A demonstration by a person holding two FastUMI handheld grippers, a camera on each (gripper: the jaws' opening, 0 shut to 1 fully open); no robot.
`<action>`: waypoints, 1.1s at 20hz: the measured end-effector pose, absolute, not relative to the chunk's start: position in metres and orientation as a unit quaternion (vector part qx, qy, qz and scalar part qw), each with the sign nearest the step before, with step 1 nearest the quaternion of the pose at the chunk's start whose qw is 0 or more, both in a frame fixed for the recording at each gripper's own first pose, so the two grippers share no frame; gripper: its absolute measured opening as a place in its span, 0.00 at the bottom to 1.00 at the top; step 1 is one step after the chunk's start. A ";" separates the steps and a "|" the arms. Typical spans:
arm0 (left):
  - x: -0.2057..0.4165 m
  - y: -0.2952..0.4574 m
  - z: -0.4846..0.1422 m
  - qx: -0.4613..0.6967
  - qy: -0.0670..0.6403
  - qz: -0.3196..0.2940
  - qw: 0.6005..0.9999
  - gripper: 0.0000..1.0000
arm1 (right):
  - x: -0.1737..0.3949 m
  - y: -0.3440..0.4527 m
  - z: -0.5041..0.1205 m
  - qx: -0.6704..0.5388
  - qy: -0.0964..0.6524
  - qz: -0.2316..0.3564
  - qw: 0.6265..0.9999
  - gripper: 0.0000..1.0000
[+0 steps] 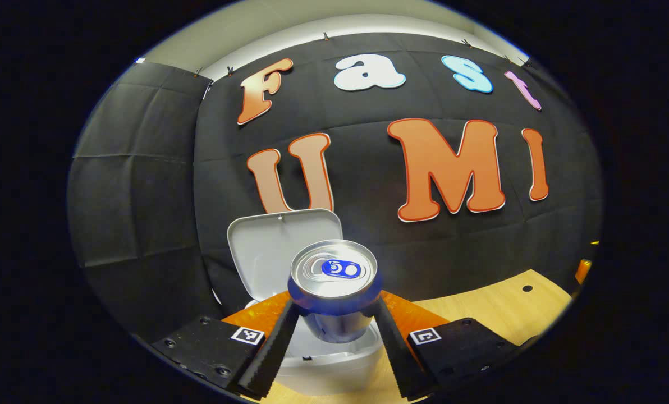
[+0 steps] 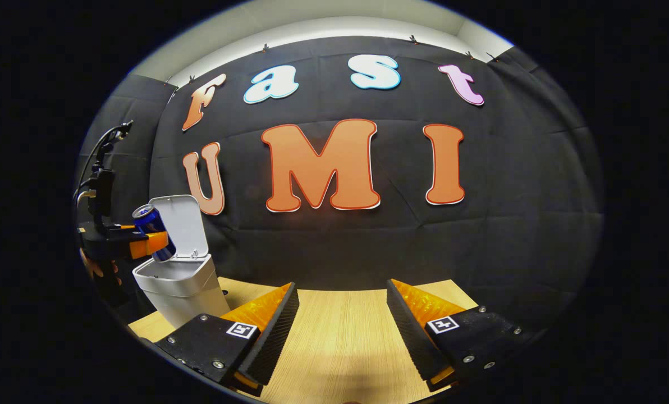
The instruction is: Press the lid of the desktop garbage bin to open it, pick up the crumpled paper on the desktop and throw it into the bin, then pick up the pop can on the desktop and drop it into the bin, and finally close the garbage bin lid.
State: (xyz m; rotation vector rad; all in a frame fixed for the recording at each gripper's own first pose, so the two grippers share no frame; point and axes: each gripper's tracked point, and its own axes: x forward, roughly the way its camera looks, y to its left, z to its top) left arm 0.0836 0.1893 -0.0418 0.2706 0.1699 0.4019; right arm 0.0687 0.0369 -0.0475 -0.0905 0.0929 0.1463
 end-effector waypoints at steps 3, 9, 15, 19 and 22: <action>0.095 0.209 -0.058 0.136 0.090 0.212 0.963 0.78 | 0.068 0.038 -0.046 -0.044 0.046 0.072 0.995 0.94; 0.119 0.237 -0.092 0.143 0.104 0.227 0.958 0.78 | 0.065 0.032 -0.043 -0.045 0.044 0.063 0.996 0.94; 0.124 0.256 -0.106 0.135 0.116 0.230 0.957 0.82 | 0.064 0.024 -0.040 -0.044 0.042 0.052 0.997 0.94; 0.123 0.257 -0.102 0.129 0.107 0.231 0.958 0.84 | 0.065 0.024 -0.037 -0.047 0.039 0.051 0.997 0.94; 0.124 0.251 -0.085 0.129 0.090 0.230 0.960 1.00 | 0.066 0.024 -0.036 -0.047 0.038 0.050 0.997 0.94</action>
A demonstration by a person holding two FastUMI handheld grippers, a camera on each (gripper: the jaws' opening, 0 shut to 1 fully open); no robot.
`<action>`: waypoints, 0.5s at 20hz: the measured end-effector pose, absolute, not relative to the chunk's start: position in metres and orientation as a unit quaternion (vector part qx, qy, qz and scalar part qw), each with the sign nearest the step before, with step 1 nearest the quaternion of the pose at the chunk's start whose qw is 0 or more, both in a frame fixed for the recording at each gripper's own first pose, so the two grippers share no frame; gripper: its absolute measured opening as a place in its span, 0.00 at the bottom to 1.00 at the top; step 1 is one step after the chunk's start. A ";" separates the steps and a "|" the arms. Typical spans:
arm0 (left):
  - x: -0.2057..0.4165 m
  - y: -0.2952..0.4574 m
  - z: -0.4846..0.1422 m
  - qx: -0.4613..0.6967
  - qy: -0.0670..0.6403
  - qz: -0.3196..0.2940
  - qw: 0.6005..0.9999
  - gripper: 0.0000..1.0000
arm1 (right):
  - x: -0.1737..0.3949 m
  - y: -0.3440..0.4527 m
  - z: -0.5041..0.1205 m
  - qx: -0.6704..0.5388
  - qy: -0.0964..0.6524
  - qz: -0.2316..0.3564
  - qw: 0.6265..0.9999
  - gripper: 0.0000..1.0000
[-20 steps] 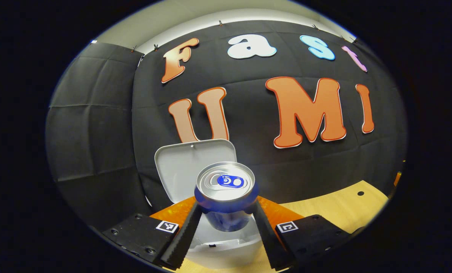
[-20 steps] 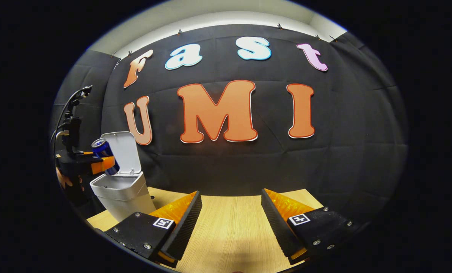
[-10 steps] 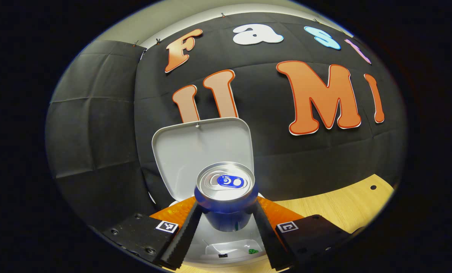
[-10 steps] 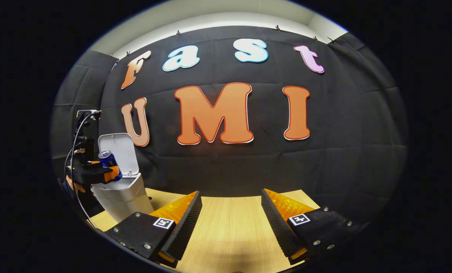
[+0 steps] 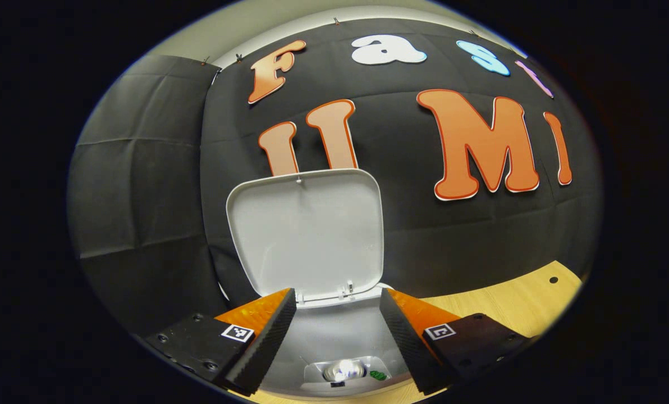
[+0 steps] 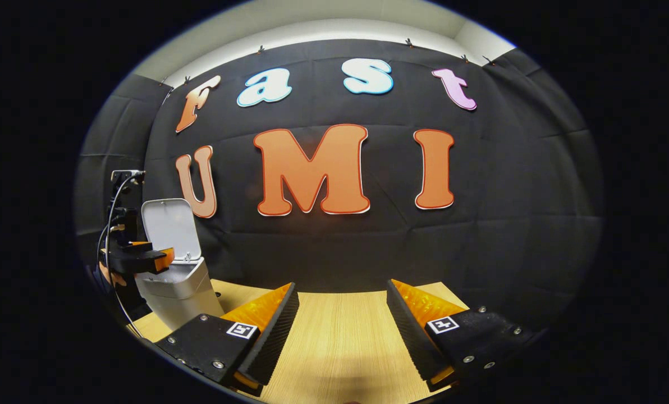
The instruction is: Press the lid of the desktop garbage bin to open it, pick up the crumpled paper on the desktop and throw it into the bin, then pick up the pop can on the desktop and drop it into the bin, and finally close the garbage bin lid.
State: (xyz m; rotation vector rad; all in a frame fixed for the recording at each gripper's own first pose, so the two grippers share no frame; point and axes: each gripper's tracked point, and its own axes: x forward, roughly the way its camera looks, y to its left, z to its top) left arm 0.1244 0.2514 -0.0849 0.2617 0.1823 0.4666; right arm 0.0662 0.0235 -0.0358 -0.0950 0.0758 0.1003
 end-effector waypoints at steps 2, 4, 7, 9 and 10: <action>0.123 0.249 -0.051 0.127 0.069 0.227 0.963 0.94 | 0.067 0.023 -0.035 -0.047 0.038 0.051 0.997 0.94; 0.129 0.249 -0.033 0.122 0.060 0.226 0.965 0.94 | 0.067 0.024 -0.035 -0.044 0.039 0.052 0.997 0.94; 0.138 0.255 0.002 0.104 0.045 0.230 0.967 0.94 | 0.066 0.023 -0.033 -0.047 0.035 0.053 0.997 0.94; 0.147 0.259 0.023 0.099 0.036 0.231 0.967 0.94 | 0.067 0.023 -0.034 -0.045 0.039 0.053 0.997 0.94; 0.153 0.260 0.034 0.101 0.034 0.228 0.968 0.94 | 0.066 0.023 -0.035 -0.042 0.040 0.054 0.997 0.94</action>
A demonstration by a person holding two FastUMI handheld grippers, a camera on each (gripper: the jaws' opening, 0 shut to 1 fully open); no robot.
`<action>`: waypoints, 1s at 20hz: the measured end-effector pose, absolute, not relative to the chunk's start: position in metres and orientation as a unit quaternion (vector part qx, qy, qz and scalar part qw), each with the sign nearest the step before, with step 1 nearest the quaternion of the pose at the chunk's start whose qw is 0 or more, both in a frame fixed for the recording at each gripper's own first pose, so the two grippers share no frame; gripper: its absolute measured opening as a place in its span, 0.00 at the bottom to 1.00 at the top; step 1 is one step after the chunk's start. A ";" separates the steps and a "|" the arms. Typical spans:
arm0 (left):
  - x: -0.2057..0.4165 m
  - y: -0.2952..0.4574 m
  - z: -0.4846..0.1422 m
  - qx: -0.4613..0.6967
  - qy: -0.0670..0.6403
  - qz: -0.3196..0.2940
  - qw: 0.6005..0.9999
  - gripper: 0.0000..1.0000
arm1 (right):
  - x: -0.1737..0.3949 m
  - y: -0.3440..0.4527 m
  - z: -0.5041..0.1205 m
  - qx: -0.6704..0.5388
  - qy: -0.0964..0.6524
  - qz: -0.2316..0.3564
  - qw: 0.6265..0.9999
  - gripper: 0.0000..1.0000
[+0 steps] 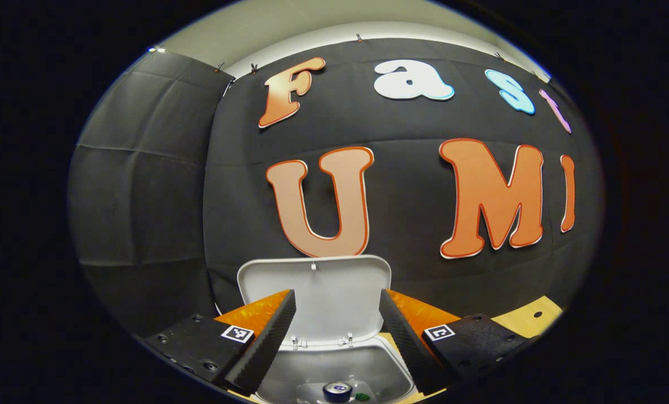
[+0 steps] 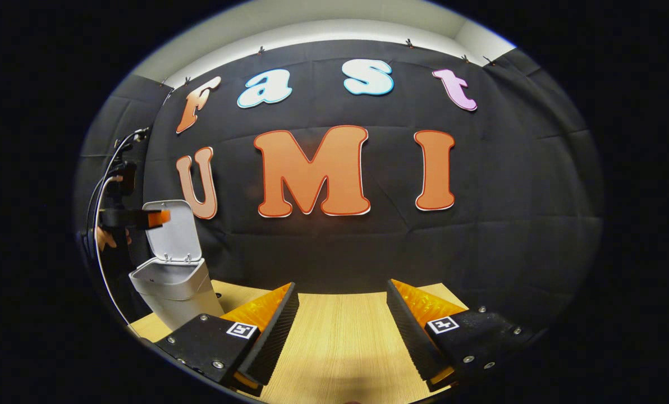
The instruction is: Press the lid of the desktop garbage bin to open it, pick up the crumpled paper on the desktop and throw it into the bin, then pick up the pop can on the desktop and drop it into the bin, and finally close the garbage bin lid.
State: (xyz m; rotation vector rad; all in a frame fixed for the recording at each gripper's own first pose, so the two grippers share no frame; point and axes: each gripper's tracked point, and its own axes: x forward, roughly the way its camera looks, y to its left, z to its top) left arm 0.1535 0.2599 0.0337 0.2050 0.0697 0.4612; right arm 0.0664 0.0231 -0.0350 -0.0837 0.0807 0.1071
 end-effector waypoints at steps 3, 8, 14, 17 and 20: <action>0.167 0.270 0.066 0.096 0.023 0.232 0.968 0.99 | 0.067 0.022 -0.033 -0.043 0.037 0.052 0.997 0.94; 0.196 0.280 0.113 0.088 -0.012 0.230 0.969 0.99 | 0.067 0.020 -0.032 -0.042 0.040 0.053 0.997 0.94; 0.224 0.316 0.081 0.065 0.038 0.244 0.967 0.94 | 0.067 0.019 -0.031 -0.040 0.038 0.049 0.997 0.94; 0.228 0.325 0.052 0.061 0.067 0.244 0.965 0.97 | 0.066 0.018 -0.030 -0.041 0.039 0.046 0.997 0.94; 0.225 0.322 0.048 0.069 0.085 0.235 0.966 0.93 | 0.065 0.017 -0.030 -0.042 0.037 0.044 0.997 0.94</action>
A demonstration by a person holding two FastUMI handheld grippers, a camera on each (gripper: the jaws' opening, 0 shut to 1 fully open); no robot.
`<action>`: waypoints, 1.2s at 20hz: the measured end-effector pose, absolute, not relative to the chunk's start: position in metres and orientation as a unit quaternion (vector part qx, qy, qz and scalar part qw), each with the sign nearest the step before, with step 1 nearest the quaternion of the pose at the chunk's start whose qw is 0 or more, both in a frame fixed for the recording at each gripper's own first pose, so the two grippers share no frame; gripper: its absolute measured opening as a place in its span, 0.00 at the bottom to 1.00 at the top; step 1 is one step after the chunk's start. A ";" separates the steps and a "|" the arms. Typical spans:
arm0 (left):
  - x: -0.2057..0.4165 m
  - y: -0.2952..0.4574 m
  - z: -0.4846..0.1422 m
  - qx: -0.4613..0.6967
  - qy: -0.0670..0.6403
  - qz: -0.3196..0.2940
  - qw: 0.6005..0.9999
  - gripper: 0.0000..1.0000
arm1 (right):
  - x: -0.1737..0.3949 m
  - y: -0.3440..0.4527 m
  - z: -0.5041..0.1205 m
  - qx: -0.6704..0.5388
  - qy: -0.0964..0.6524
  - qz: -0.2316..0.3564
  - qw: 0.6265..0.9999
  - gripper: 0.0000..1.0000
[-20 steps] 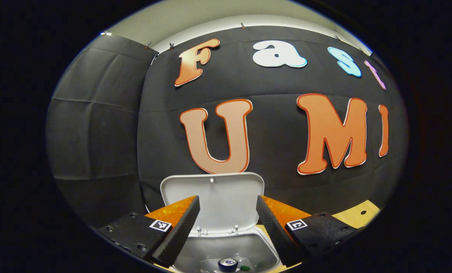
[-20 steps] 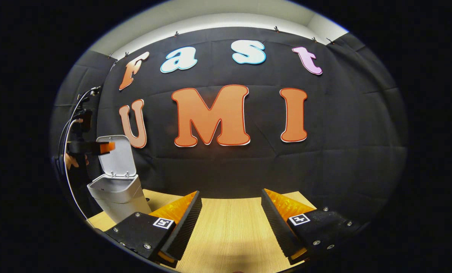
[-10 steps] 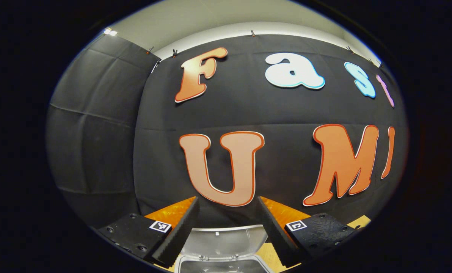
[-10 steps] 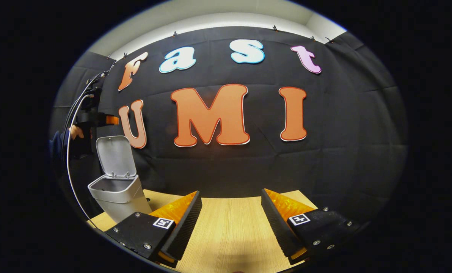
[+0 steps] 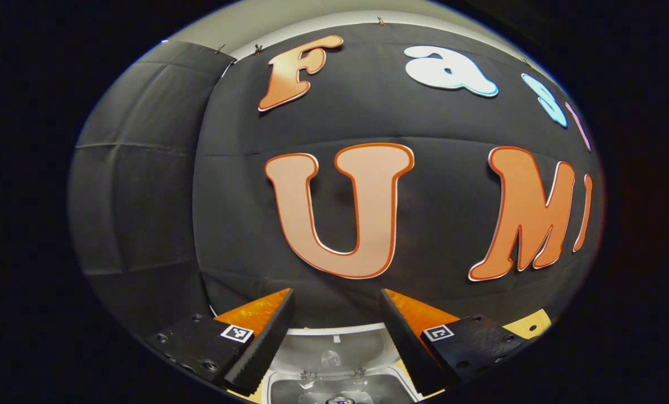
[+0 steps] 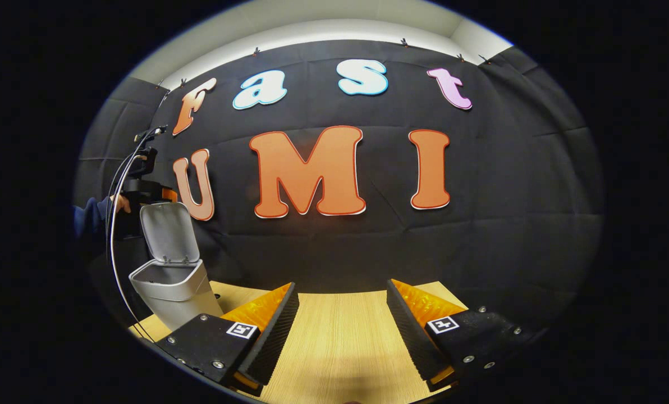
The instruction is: Press the lid of the desktop garbage bin to open it, pick up the crumpled paper on the desktop and throw it into the bin, then pick up the pop can on the desktop and drop it into the bin, and finally close the garbage bin lid.
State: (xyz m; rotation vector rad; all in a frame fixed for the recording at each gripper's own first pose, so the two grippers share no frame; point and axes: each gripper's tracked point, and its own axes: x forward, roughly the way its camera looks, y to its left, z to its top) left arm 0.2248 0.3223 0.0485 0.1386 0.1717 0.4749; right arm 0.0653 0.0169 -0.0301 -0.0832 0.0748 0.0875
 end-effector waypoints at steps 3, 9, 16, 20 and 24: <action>0.212 0.314 0.044 0.060 0.107 0.222 0.967 0.98 | 0.065 0.017 -0.031 -0.040 0.040 0.044 0.997 0.94; 0.169 0.292 -0.012 0.050 0.169 0.199 0.964 0.94 | 0.065 0.018 -0.033 -0.035 0.044 0.054 0.997 0.94; 0.121 0.267 -0.075 0.028 0.227 0.186 0.956 0.94 | 0.065 0.019 -0.033 -0.040 0.043 0.057 0.997 0.94; 0.101 0.259 -0.117 0.002 0.272 0.186 0.944 0.95 | 0.065 0.019 -0.036 -0.043 0.048 0.058 0.996 0.94; 0.087 0.252 -0.138 0.024 0.281 0.198 0.939 0.99 | 0.065 0.020 -0.040 -0.050 0.054 0.059 0.996 0.94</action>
